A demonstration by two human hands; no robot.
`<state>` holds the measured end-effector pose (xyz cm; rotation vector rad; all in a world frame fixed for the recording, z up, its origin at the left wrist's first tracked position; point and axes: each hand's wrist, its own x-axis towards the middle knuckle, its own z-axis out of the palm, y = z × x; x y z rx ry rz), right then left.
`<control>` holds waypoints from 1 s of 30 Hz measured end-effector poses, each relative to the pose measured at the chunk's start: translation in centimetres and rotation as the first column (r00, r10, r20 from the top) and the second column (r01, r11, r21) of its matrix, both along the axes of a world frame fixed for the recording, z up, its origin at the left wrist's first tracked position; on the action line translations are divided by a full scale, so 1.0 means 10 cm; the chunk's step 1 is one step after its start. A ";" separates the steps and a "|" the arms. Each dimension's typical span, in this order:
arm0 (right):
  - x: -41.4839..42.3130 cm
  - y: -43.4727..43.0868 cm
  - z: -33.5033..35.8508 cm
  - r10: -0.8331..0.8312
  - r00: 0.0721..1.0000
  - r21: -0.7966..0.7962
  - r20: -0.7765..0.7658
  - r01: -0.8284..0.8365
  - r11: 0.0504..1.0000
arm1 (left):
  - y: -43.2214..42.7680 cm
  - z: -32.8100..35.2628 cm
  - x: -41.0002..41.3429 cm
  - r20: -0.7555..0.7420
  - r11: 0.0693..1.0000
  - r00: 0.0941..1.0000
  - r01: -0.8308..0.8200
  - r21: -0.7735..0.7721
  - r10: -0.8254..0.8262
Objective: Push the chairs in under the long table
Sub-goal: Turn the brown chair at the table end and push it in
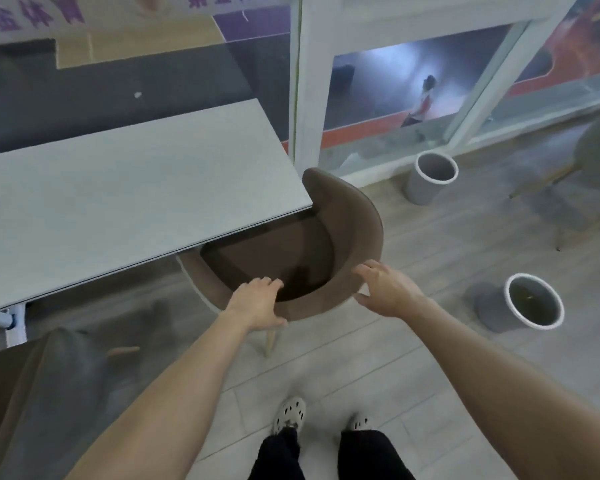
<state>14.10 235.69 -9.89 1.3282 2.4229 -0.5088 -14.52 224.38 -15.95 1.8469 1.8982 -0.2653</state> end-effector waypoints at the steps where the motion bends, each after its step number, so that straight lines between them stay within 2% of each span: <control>1: -0.01 0.14 -0.02 0.034 0.999 -0.006 -0.008 -0.034 0.999 | 0.05 -0.04 0.03 0.012 0.999 1.000 -0.012 -0.037 0.013; 5: -0.05 0.70 -0.17 0.222 0.975 -0.084 0.026 -0.220 0.972 | 0.13 -0.20 0.13 0.045 0.972 0.995 -0.074 -0.221 0.086; 7: -0.06 0.94 -0.33 0.334 0.939 -0.133 0.080 -0.322 0.937 | 0.10 -0.28 0.24 0.023 0.958 0.989 -0.135 -0.253 0.145; 10: 0.00 1.22 -0.62 0.505 0.857 -0.179 0.100 -0.484 0.857 | 0.04 -0.40 0.48 -0.060 0.945 0.960 -0.279 -0.169 0.272; 13: 0.03 1.38 -0.81 0.623 0.775 -0.123 0.108 -0.611 0.782 | -0.10 -0.53 0.73 -0.123 0.922 0.919 -0.383 -0.052 0.375; 16: 0.00 1.40 -0.97 0.650 0.754 -0.033 0.092 -0.650 0.759 | -0.17 -0.64 0.87 -0.132 0.882 0.873 -0.467 0.056 0.471; 19: 0.01 1.37 -1.07 0.627 0.777 0.033 0.050 -0.629 0.777 | -0.11 -0.61 0.96 -0.167 0.853 0.837 -0.516 0.081 0.522; 30: 0.15 1.00 -1.08 0.629 0.775 0.055 0.061 -0.631 0.774 | -0.45 -0.47 1.18 -0.194 0.866 0.844 -0.493 0.086 0.500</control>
